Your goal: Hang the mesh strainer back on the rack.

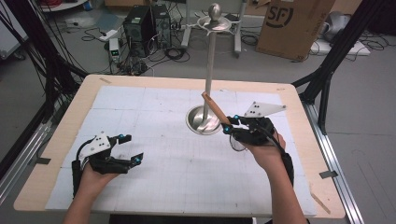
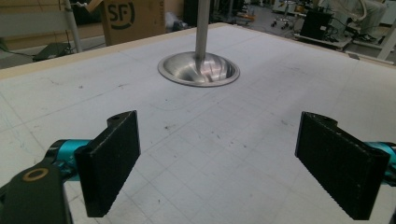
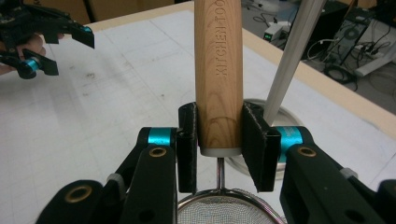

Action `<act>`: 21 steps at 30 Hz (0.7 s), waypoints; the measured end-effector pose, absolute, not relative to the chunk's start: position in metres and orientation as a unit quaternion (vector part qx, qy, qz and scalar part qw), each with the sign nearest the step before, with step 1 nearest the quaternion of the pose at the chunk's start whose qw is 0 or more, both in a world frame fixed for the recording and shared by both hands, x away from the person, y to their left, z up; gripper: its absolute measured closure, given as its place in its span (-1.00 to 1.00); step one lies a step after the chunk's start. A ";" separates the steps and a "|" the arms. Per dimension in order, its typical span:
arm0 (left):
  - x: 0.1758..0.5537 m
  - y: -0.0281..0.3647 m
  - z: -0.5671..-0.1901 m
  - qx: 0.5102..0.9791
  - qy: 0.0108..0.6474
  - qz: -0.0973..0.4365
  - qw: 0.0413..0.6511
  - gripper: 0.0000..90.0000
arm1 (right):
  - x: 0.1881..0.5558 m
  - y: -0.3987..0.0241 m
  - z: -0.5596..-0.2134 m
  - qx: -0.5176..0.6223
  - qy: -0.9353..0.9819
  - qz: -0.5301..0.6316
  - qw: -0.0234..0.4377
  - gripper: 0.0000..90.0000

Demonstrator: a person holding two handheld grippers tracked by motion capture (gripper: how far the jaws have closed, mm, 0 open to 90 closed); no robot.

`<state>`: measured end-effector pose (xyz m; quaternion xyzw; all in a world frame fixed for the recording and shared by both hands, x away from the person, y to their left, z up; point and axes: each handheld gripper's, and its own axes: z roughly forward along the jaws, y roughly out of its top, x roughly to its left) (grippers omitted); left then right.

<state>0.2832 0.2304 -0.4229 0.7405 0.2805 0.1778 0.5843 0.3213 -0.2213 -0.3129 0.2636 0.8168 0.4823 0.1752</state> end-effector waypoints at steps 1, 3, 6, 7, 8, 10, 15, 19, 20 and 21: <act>0.283 0.230 -0.423 0.739 0.281 0.177 0.586 -0.68 | 0.322 -0.221 -0.311 0.263 0.815 0.485 0.176 0.52; 0.283 0.230 -0.423 0.739 0.282 0.177 0.586 -0.68 | 0.322 -0.222 -0.307 0.260 0.812 0.490 0.180 0.52; 0.283 0.230 -0.423 0.739 0.282 0.177 0.586 -0.68 | 0.324 -0.224 -0.300 0.258 0.806 0.499 0.186 0.52; 0.283 0.230 -0.423 0.739 0.282 0.177 0.586 -0.68 | 0.324 -0.225 -0.298 0.257 0.803 0.503 0.188 0.52; 0.283 0.230 -0.423 0.739 0.281 0.177 0.586 -0.68 | 0.325 -0.226 -0.295 0.257 0.801 0.507 0.190 0.52; 0.283 0.230 -0.423 0.739 0.282 0.177 0.586 -0.68 | 0.326 -0.228 -0.290 0.258 0.797 0.512 0.192 0.52; 0.283 0.231 -0.422 0.740 0.281 0.178 0.585 -0.68 | 0.328 -0.236 -0.275 0.259 0.785 0.525 0.201 0.52; 0.283 0.230 -0.423 0.740 0.281 0.177 0.585 -0.68 | 0.329 -0.243 -0.265 0.258 0.777 0.534 0.211 0.52; 0.283 0.230 -0.423 0.740 0.281 0.177 0.585 -0.68 | 0.329 -0.245 -0.262 0.260 0.774 0.537 0.213 0.52; 0.283 0.230 -0.423 0.740 0.281 0.177 0.586 -0.68 | 0.329 -0.247 -0.259 0.259 0.772 0.539 0.217 0.52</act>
